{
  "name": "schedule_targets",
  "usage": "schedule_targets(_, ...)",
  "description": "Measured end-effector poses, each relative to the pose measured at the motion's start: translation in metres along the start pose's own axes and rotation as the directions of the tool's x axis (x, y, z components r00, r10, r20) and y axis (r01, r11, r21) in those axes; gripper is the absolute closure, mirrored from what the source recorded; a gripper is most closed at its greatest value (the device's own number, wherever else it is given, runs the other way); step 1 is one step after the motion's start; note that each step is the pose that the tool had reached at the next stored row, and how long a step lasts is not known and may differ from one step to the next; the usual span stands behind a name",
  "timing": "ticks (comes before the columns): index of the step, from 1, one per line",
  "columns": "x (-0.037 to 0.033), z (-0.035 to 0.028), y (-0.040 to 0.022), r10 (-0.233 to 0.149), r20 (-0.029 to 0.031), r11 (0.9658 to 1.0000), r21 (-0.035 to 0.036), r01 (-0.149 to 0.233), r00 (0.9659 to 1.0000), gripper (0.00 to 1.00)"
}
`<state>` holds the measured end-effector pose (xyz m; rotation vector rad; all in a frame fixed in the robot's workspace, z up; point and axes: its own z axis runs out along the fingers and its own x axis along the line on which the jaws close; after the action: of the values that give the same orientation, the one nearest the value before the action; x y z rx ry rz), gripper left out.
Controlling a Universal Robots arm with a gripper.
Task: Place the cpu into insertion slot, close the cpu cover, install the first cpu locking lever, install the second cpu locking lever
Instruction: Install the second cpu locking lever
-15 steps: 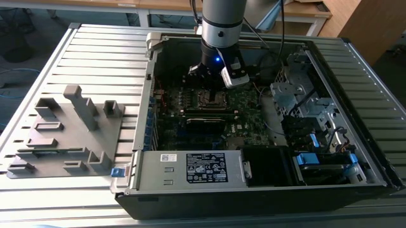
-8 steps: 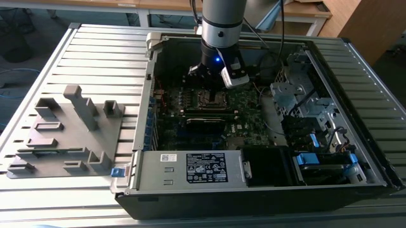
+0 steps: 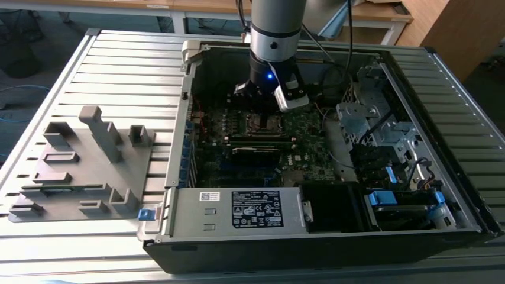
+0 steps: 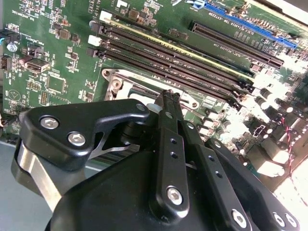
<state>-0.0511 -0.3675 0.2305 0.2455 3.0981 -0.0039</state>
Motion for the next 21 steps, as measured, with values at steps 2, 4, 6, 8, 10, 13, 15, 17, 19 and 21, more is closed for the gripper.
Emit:
schedule_targets(2, 0.0004, 0.0004, -0.0001, 0.0, -0.0001, 1.0, 0.0002, 0.0, 1.0, 0.89)
schedule_targets(4, 0.001, 0.0006, -0.0005, 0.0, 0.0, 1.0, 0.0, 0.0, 1.0, 0.89)
schedule_targets(6, 0.0015, 0.0006, -0.0017, 0.0, 0.0, 1.0, 0.0, 0.0, 1.0, 0.89)
schedule_targets(8, 0.0017, 0.0006, -0.0034, 0.0, 0.0, 1.0, 0.0, 0.0, 1.0, 0.89)
schedule_targets(10, 0.0022, 0.0006, -0.0048, 0.0, 0.0, 1.0, -0.0001, 0.0, 1.0, 0.89)
schedule_targets(13, 0.0038, 0.0008, -0.0061, 0.0, 0.0002, 1.0, -0.0001, 0.0, 1.0, 0.89)
schedule_targets(15, 0.0051, 0.0018, -0.0066, 0.0, 0.0002, 1.0, -0.0001, 0.0, 1.0, 0.89)
schedule_targets(17, 0.0058, 0.0029, -0.0071, -0.001, 0.0001, 1.0, 0.0, 0.001, 1.0, 0.89)
schedule_targets(19, 0.0062, 0.0035, -0.0073, -0.009, 0.0001, 1.0, -0.0002, 0.009, 1.0, 0.89)
schedule_targets(21, 0.0066, 0.0042, -0.0075, -0.018, 0.0002, 0.9998, -0.0006, 0.018, 0.9998, 0.89)
